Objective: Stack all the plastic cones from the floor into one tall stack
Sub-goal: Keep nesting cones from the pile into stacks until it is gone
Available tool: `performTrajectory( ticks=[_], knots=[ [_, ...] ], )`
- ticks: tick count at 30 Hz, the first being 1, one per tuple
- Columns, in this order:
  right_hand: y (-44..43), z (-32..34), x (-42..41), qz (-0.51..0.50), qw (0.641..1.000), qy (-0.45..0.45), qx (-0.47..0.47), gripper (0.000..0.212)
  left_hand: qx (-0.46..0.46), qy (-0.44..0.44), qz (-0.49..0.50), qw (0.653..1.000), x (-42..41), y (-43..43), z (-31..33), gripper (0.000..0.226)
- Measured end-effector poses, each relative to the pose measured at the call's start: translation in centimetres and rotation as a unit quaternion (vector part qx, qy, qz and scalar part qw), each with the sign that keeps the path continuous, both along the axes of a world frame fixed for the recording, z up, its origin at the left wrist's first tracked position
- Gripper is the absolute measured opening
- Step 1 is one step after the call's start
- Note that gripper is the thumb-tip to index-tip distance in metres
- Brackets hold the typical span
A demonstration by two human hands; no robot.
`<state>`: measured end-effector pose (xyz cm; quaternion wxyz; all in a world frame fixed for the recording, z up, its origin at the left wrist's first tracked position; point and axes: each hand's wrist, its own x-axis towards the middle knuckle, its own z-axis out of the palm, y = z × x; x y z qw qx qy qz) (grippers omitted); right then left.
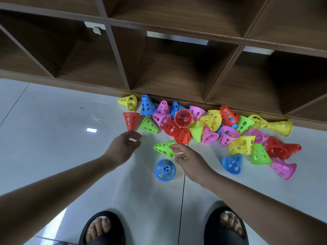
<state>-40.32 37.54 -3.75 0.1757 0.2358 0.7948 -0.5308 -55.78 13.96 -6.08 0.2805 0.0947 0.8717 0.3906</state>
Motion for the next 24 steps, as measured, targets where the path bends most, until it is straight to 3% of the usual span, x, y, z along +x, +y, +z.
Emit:
performTrajectory(
  ticks=[6, 10, 18, 24],
  knots=[
    [-0.1, -0.7, -0.7, 0.014, 1.000, -0.003, 0.008, 0.044, -0.023, 0.119, 0.003, 0.993, -5.2, 0.3, 0.2, 0.028],
    [0.1, -0.9, -0.7, 0.008, 0.999, 0.009, 0.031, 0.038, -0.069, 0.200, -0.071, 0.975, -7.1, -0.1, -0.4, 0.042],
    [0.6, -0.6, -0.6, -0.050, 0.993, 0.067, 0.087, 0.015, -0.109, 0.256, -0.104, 0.955, -8.5, -0.7, -0.5, 0.050],
    [0.7, 0.2, -0.8, -0.104, 0.988, 0.110, 0.035, 0.015, -0.154, 0.251, -0.159, 0.942, -9.9, -1.0, -0.6, 0.047]
  ],
)
